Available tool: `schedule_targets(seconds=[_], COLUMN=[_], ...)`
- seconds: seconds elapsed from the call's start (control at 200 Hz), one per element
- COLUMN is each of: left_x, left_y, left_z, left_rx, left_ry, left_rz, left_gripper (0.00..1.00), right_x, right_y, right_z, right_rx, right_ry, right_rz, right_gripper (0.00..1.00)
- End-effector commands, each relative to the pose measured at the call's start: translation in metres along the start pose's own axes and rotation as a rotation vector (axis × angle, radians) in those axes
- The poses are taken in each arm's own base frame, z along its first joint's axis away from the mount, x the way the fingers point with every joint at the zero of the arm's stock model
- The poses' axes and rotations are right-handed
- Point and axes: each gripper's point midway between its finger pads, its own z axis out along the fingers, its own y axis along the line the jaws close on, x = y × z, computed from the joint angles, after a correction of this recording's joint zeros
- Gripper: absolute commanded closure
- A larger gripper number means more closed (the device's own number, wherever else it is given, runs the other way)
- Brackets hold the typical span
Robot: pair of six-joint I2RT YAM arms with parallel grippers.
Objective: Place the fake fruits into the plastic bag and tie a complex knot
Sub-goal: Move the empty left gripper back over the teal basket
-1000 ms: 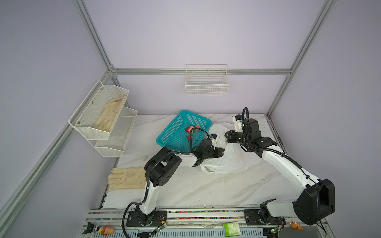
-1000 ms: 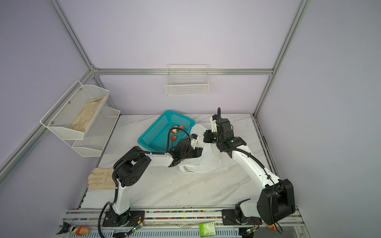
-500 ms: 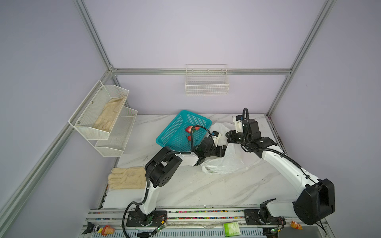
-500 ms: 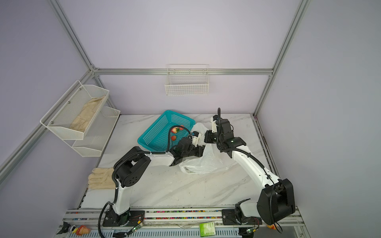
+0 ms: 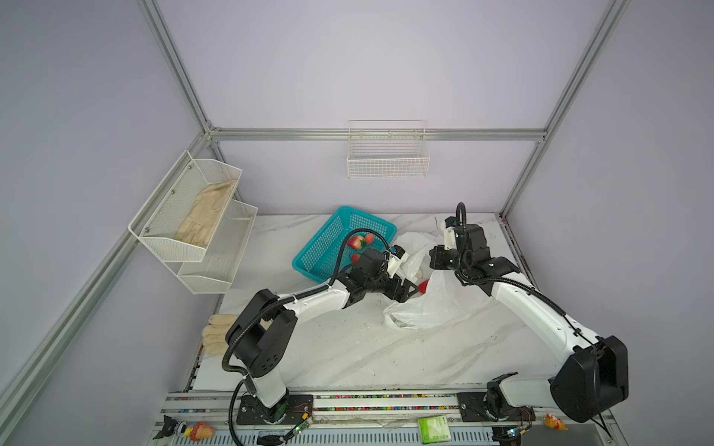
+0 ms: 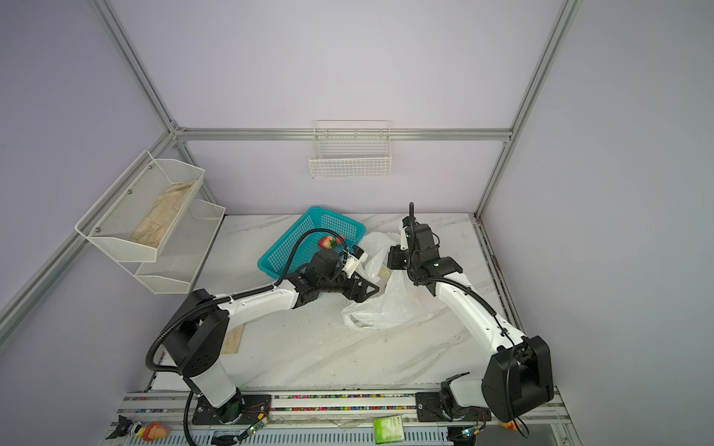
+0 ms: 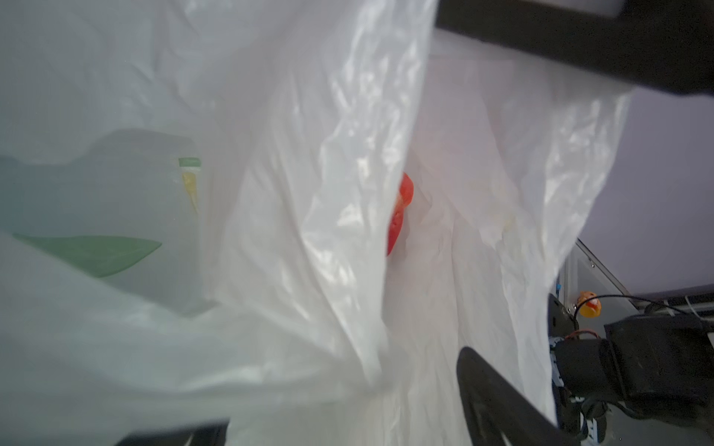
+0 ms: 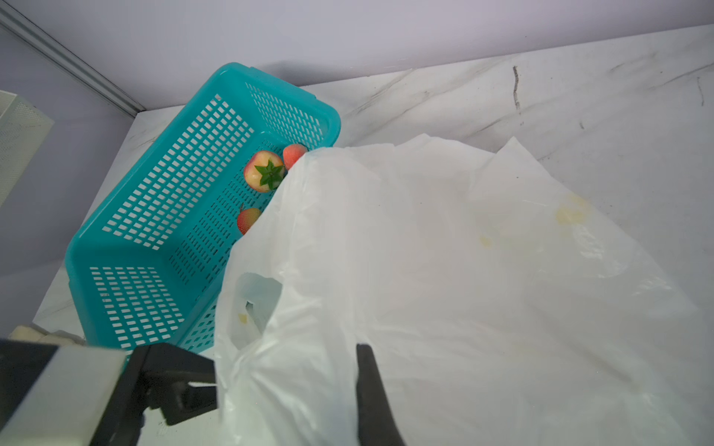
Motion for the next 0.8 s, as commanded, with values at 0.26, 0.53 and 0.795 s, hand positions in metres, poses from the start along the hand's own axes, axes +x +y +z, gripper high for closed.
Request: schedule_targets(seconds=[0.26, 0.53, 0.795], left_x=[-0.047, -0.067, -0.076], left_y=[0.085, 0.203, 0.254], left_z=[-0.125, -0.134, -0.077], left_rx=[-0.468, -0.78, -0.791], left_ry=[-0.23, -0.115, 0.109], left_rz=[0.0, -0.141, 0.046], left_gripper=[0.16, 0.15, 0.09], right_x=[-0.013, -0.011, -0.009], right_y=[-0.001, 0.003, -0.002], right_z=[-0.007, -0.002, 0.0], right_rx=[0.016, -0.006, 0.016], right_ry=[-0.031, -0.021, -0.018], right_rz=[-0.021, -0.031, -0.034], right_gripper=[1.0, 1.0, 1.0])
